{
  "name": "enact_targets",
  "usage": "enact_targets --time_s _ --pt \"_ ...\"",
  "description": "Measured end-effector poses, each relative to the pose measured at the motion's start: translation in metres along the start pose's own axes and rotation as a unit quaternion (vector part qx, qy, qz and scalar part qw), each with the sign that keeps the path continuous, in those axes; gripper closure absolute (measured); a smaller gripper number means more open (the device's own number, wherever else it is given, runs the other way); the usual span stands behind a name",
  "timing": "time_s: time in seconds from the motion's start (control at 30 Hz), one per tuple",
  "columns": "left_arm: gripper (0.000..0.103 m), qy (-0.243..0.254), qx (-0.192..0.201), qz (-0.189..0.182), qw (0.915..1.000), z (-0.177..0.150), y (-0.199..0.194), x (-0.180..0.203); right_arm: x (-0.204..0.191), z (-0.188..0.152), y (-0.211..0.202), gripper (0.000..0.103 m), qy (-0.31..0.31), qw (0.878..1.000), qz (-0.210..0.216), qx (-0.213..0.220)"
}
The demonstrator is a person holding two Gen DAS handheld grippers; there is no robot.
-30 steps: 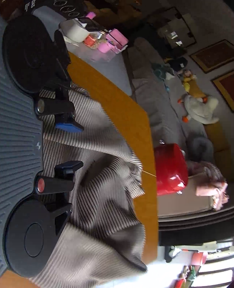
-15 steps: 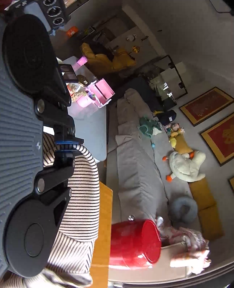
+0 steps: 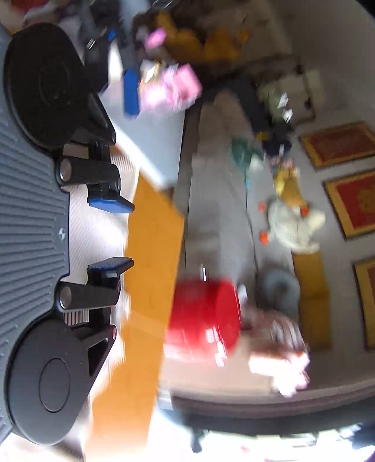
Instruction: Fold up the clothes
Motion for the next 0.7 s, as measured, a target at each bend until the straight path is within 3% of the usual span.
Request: enact_targets --time_s 0.17,0.27,0.37,0.57,0.7 --pt "0.0 -0.007 -0.06 0.021 0.998 -0.025 0.052 -0.016 0.071 -0.023 -0.027 0.07 -0.03 0.991 -0.123 -0.041" --pt "0.0 -0.011 -0.096 0.034 0.9948 -0.041 0.083 -0.025 0.114 -0.057 -0.023 0.076 -0.047 0.974 -0.205 -0.087" --pt "0.0 -0.018 -0.122 0.048 0.9912 -0.051 0.104 -0.036 0.135 -0.068 -0.032 0.075 -0.023 0.975 -0.211 -0.062" --pt "0.0 0.0 -0.115 0.084 0.9897 -0.046 0.096 -0.046 0.13 -0.071 -0.029 0.074 -0.068 0.971 -0.223 -0.06" --pt "0.0 -0.003 -0.115 0.094 0.9889 -0.035 0.078 -0.031 0.13 -0.065 -0.037 0.073 -0.043 0.972 -0.226 -0.05"
Point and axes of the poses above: each gripper's, at about its wrist camera, not at the fingertips, and y roughly the way its jaws point, x to its right, z to its top, the point moved 5 cm from there along y, roughly the way its jaws point, and after that the axes turned 10 degrees about x, right-handed, at the moved point
